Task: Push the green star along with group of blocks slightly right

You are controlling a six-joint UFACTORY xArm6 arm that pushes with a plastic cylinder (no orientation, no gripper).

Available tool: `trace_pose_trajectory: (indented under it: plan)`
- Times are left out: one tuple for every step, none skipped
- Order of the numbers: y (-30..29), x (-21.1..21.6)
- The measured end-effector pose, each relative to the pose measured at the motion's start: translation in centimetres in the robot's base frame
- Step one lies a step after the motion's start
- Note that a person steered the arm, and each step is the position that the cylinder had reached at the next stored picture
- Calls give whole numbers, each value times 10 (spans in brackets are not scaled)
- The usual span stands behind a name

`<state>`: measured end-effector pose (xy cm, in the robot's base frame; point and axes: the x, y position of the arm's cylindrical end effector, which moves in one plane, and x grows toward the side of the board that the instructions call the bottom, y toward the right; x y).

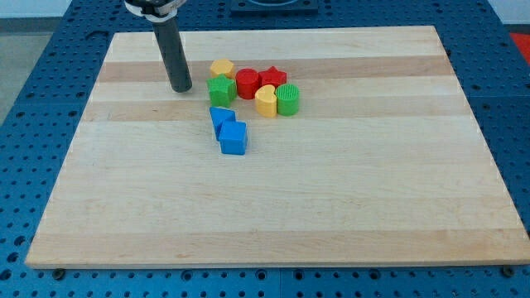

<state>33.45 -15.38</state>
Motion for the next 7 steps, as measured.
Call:
trace_pose_trajectory:
  plan:
    - [23, 7]
    - [29, 7]
    - [31, 7]
    - [33, 7]
    - [33, 7]
    - [35, 7]
    - [40, 7]
